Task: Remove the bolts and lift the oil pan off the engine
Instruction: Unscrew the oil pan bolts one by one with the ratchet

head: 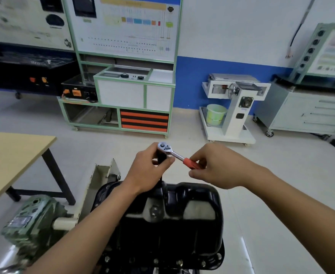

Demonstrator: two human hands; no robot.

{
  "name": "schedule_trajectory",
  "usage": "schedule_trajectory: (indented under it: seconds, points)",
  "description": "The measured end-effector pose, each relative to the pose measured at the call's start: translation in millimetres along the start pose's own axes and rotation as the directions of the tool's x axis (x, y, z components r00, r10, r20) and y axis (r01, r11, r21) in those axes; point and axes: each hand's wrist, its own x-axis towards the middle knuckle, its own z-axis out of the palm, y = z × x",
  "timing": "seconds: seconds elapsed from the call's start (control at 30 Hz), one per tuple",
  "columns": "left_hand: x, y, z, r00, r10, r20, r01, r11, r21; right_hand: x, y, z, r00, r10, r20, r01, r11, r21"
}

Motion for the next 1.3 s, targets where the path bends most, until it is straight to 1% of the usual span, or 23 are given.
schedule_trajectory:
  seconds: [0.1, 0.17, 0.23, 0.3, 0.43, 0.5, 0.57, 0.7, 0.77, 0.87, 0.93, 1.0, 1.13, 1.2, 1.3]
  points:
    - [-1.9, 1.6, -1.9, 1.000, 0.001, 0.026, 0.000, 0.999, -0.045, 11.5, 9.5, -6.8, 1.000, 0.008, -0.007, -0.009, 0.990, -0.141]
    - [-3.9, 1.6, -1.4, 0.997, 0.015, 0.075, -0.014, 1.000, -0.014, 23.4, 15.1, -7.8, 0.997, 0.014, -0.071, -0.029, 0.977, -0.213]
    - [-4.0, -0.1, 0.1, 0.994, 0.010, 0.107, -0.012, 1.000, 0.017, 38.9, 19.0, -4.6, 0.991, -0.010, -0.137, -0.025, 0.969, -0.247]
    - [-3.7, -0.6, 1.1, 0.992, 0.015, 0.124, -0.021, 0.999, 0.042, 53.7, 18.5, 0.5, 0.981, -0.062, -0.185, 0.015, 0.969, -0.245]
    - [-3.6, 0.3, 0.5, 0.985, 0.049, 0.167, -0.058, 0.997, 0.051, 66.7, 15.6, 10.5, 0.952, -0.185, -0.244, 0.140, 0.972, -0.190]
    - [-4.0, 1.6, 0.5, 0.985, 0.047, 0.163, -0.059, 0.996, 0.067, 62.0, 18.0, 15.0, 0.939, -0.203, -0.276, 0.165, 0.974, -0.154]
    - [-3.5, 0.9, -0.1, 0.990, 0.039, 0.139, -0.051, 0.995, 0.082, 53.4, 24.3, 15.7, 0.939, -0.188, -0.288, 0.153, 0.978, -0.139]
    - [-3.3, -0.5, 1.3, 0.993, 0.024, 0.112, -0.033, 0.997, 0.072, 27.1, 32.1, 8.0, 0.966, -0.107, -0.237, 0.055, 0.975, -0.213]
    - [-3.0, 0.5, 2.5, 0.994, 0.035, 0.101, -0.040, 0.998, 0.052, 13.3, 27.3, 6.0, 0.978, -0.080, -0.195, 0.038, 0.977, -0.210]
    - [-2.8, -0.2, 2.8, 0.995, 0.035, 0.091, -0.040, 0.998, 0.047, -2.2, 11.6, 5.4, 0.996, -0.063, -0.061, 0.058, 0.995, -0.077]
    - [-3.4, -1.5, 3.1, 0.996, 0.032, 0.086, -0.037, 0.998, 0.055, -7.5, 0.5, 8.2, 0.997, -0.082, 0.009, 0.082, 0.997, 0.010]
    - [-4.0, -2.5, 3.5, 0.997, 0.019, 0.079, -0.022, 0.999, 0.045, -9.2, -8.8, 13.3, 0.994, -0.113, 0.002, 0.113, 0.993, 0.036]
    - [-4.4, -1.4, 4.0, 0.996, 0.020, 0.090, -0.025, 0.998, 0.063, -6.8, -18.8, 20.5, 0.986, -0.160, -0.043, 0.161, 0.987, 0.015]
    - [-3.5, -1.4, 3.4, 0.997, 0.019, 0.080, -0.024, 0.998, 0.066, -4.0, -16.6, 17.7, 0.985, -0.168, -0.034, 0.168, 0.985, 0.024]
    - [-2.7, -2.6, 3.2, 0.997, 0.030, 0.072, -0.036, 0.996, 0.084, 0.1, -10.1, 8.0, 0.987, -0.162, 0.013, 0.163, 0.987, -0.018]
